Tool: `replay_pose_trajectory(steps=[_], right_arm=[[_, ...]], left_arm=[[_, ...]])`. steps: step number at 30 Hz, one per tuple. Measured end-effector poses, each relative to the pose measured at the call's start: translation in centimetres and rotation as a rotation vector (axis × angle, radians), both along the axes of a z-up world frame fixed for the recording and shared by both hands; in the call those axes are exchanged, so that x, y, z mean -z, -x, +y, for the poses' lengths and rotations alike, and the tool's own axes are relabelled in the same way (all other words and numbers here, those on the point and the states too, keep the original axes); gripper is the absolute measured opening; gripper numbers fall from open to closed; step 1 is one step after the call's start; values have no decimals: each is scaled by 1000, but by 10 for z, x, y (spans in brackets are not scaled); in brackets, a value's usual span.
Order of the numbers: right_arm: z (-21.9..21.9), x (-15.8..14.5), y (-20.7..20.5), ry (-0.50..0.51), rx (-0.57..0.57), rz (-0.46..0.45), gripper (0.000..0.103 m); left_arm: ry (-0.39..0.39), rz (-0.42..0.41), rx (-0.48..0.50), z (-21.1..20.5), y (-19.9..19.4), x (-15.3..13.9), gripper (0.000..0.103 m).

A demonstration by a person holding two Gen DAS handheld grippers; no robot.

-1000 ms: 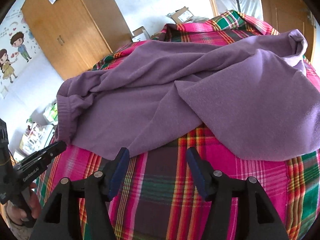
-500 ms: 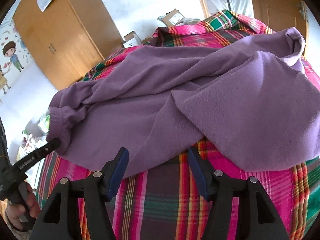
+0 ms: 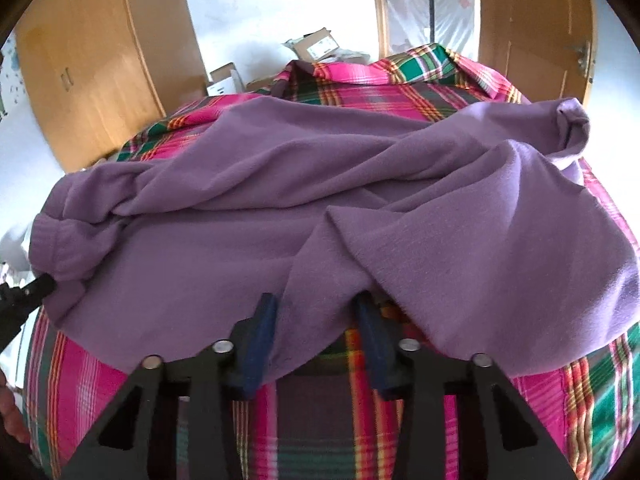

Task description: Fold clothes

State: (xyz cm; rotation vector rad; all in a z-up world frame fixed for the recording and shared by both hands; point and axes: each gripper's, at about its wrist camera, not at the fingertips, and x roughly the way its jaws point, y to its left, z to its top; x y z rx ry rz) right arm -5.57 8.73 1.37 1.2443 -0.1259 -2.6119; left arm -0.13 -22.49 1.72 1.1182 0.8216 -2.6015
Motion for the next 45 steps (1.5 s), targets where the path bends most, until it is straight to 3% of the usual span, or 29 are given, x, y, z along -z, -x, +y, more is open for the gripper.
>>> replay_pose_trajectory(steps=[3,8,28,45], right_arm=[[4,-2,0,13,10,4,20],[11,-5,-1,36,26,10,10],[57,-40,-59,161,40,103,6],[104,-44,-134,186,31,135,6]], left_arm=[[-15,6,-15,-7,-1,-1,10],[-48,31,-31,-16,-7,-6,9],[-133,92,-80,-30,-67,-23,8],[-203,69,-60,-7,-148,-7,8]])
